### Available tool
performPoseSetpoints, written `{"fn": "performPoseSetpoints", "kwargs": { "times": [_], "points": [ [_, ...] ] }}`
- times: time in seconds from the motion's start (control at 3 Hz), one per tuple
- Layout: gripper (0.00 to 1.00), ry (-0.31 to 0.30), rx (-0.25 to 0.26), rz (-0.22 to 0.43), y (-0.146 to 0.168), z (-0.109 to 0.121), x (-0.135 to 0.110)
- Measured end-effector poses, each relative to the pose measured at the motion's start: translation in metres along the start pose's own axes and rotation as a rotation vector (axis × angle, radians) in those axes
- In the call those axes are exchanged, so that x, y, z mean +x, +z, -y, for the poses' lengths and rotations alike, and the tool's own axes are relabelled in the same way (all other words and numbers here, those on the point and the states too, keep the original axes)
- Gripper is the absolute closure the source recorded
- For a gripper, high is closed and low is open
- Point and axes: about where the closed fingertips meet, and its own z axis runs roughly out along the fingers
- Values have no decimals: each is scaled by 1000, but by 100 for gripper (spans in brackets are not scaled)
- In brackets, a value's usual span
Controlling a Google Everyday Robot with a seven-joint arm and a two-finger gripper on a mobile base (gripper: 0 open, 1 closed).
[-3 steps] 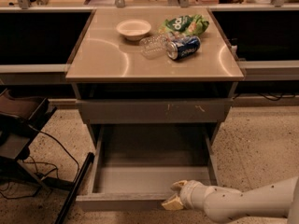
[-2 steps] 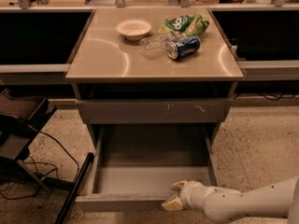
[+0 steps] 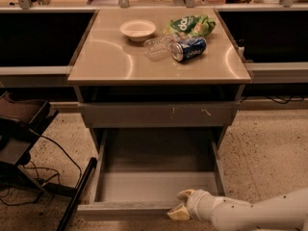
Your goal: Open middle drawer
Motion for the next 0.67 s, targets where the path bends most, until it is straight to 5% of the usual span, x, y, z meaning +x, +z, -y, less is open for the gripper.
{"fn": "performPoseSetpoints", "kwargs": {
  "times": [0.33,0.67],
  "points": [
    [100,17,17,9,-9,-9,8],
    [81,17,17,9,-9,-9,8]
  ]
}}
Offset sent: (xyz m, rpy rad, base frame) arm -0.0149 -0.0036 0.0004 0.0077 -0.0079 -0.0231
